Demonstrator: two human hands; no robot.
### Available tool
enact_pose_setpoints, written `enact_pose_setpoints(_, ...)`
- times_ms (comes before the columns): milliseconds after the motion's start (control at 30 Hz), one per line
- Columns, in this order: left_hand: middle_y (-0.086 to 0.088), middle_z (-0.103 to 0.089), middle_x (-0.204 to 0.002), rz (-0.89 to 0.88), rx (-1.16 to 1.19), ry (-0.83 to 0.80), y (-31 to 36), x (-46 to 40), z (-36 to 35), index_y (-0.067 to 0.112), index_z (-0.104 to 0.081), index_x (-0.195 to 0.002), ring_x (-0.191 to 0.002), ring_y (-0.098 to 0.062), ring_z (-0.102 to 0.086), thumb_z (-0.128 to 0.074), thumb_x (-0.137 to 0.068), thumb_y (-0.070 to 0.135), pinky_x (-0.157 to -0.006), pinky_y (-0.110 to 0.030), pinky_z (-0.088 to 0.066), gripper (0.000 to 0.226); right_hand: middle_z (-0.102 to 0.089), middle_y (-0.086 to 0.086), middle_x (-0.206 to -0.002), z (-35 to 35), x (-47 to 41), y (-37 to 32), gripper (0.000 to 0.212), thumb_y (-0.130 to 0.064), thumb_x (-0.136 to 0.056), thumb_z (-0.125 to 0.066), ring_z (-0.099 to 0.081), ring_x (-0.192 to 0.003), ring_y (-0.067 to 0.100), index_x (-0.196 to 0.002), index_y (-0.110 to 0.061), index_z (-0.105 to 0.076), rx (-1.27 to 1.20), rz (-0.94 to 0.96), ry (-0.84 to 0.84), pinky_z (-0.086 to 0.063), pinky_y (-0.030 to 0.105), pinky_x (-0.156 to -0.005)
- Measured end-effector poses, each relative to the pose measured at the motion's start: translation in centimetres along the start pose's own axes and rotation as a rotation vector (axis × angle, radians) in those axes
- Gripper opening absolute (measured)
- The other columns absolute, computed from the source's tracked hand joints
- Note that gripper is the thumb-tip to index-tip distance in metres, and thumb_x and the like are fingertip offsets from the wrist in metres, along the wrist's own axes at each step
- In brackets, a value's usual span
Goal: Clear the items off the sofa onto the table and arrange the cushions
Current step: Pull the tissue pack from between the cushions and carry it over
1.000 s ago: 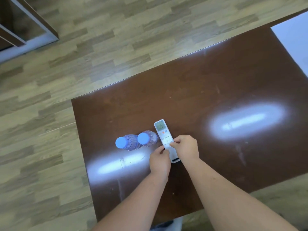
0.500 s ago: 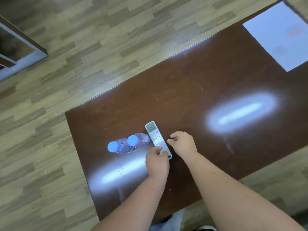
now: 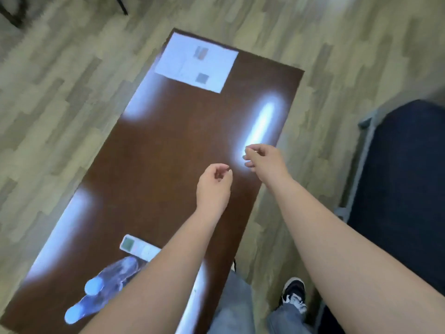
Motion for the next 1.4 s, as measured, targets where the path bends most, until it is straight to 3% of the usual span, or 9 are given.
enact_pose_setpoints(133, -0.001, -0.074, -0.092, -0.128, -0.130, -0.263, 6.8, 3.2, -9.5, 0.023, -0.069, -0.099, -0.082, -0.021, -0.069, -0.066, -0.088, 0.026, -0.085, -0.040, -0.058, 0.012, -0.069, 0.008, -0.085, 13.0, 2.4, 1.3, 0.019, -0.013, -0.094, -0.058, -0.062, -0.064, 0.015, -0.081, -0.025, -0.062, -0.141, -0.033, 0.200, -0.049, 0.029, -0.068)
enact_pose_setpoints(233, -0.001, -0.075, -0.100, -0.167, -0.183, -0.427, 9.7, 7.9, -15.6, 0.022, -0.070, -0.107, -0.088, -0.021, -0.071, -0.065, -0.091, 0.028, -0.084, -0.037, -0.059, 0.018, -0.068, 0.006, -0.088, 21.4, 7.0, 4.3, 0.010, -0.012, -0.096, -0.055, -0.061, -0.067, 0.013, -0.095, -0.016, -0.065, -0.269, -0.081, 0.381, -0.051, 0.020, -0.064)
enact_pose_setpoints(400, 0.003, -0.069, -0.097, -0.247, -0.309, -0.708, 10.4, 19.7, -26.7, 0.020, -0.067, -0.110, -0.095, -0.021, -0.069, -0.062, -0.097, 0.023, -0.083, -0.037, -0.057, 0.014, -0.075, 0.000, -0.092, 32.9, 17.3, 15.6, 0.019, -0.027, -0.092, -0.058, -0.069, -0.078, 0.013, -0.106, -0.021, -0.069, -0.470, -0.220, 0.649, -0.058, 0.037, -0.082)
enact_pose_setpoints(567, 0.006, -0.068, -0.090, -0.344, -0.452, -0.965, 7.3, 32.8, -36.0, 0.020, -0.068, -0.108, -0.079, -0.012, -0.063, -0.064, -0.097, 0.023, -0.070, -0.017, -0.052, 0.012, -0.074, 0.003, -0.095, 39.9, 28.1, 26.8, 0.015, -0.022, -0.095, -0.056, -0.068, -0.077, 0.014, -0.103, -0.017, -0.068, -0.752, -0.371, 0.942, -0.058, 0.031, -0.080)
enact_pose_setpoints(767, 0.003, -0.070, -0.105, -0.397, -0.634, -1.240, 2.5, 48.4, -46.1, 0.027, -0.066, -0.113, -0.093, -0.022, -0.071, -0.063, -0.096, 0.031, -0.085, -0.041, -0.059, 0.018, -0.074, 0.002, -0.096, 46.2, 39.6, 38.8, 0.010, -0.022, -0.096, -0.056, -0.073, -0.089, 0.020, -0.097, -0.022, -0.067, -0.950, -0.438, 1.171, -0.060, 0.033, -0.084)
enact_pose_setpoints(967, 0.002, -0.068, -0.107, -0.488, -0.809, -1.507, -5.5, 61.5, -53.8, 0.027, -0.065, -0.117, -0.097, -0.022, -0.069, -0.063, -0.097, 0.030, -0.083, -0.037, -0.059, 0.020, -0.073, 0.002, -0.095, 49.9, 50.3, 49.9, 0.016, -0.020, -0.097, -0.055, -0.071, -0.081, 0.015, -0.089, -0.025, -0.067, -1.044, -0.497, 1.428, -0.060, 0.033, -0.083)
enact_pose_setpoints(1200, -0.002, -0.069, -0.105, -0.457, -0.974, -1.685, -16.8, 71.1, -56.4, 0.025, -0.067, -0.113, -0.091, -0.016, -0.070, -0.060, -0.098, 0.020, -0.081, -0.033, -0.059, 0.018, -0.072, 0.001, -0.083, 46.3, 59.1, 62.0, 0.020, -0.017, -0.089, -0.059, -0.069, -0.079, 0.023, -0.076, -0.030, -0.065, -1.228, -0.687, 1.675, -0.058, 0.043, -0.085)
enact_pose_setpoints(1300, -0.001, -0.070, -0.101, -0.376, -1.018, -1.755, -20.6, 73.7, -56.1, 0.024, -0.066, -0.109, -0.094, -0.016, -0.071, -0.062, -0.098, 0.018, -0.078, -0.025, -0.056, 0.013, -0.073, 0.011, -0.099, 43.4, 61.3, 67.1, 0.009, -0.023, -0.089, -0.061, -0.066, -0.086, 0.025, -0.092, -0.017, -0.068, -1.293, -0.829, 1.755, -0.057, 0.047, -0.090)
enact_pose_setpoints(1400, -0.001, -0.070, -0.101, -0.349, -1.073, -1.769, -23.3, 75.0, -56.0, 0.021, -0.065, -0.112, -0.095, -0.017, -0.070, -0.061, -0.100, 0.017, -0.083, -0.027, -0.058, 0.013, -0.070, 0.017, -0.109, 40.9, 61.5, 70.9, 0.045, -0.040, -0.087, -0.063, -0.068, -0.097, 0.033, -0.113, -0.003, -0.065, -1.443, -0.993, 1.696, -0.055, 0.050, -0.092)
Point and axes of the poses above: each hand's wrist, its own x-axis away from the middle knuckle, its own z-axis out of the back of the hand, y = z × x, the point moved 5 cm from there along -x, towards the middle knuckle
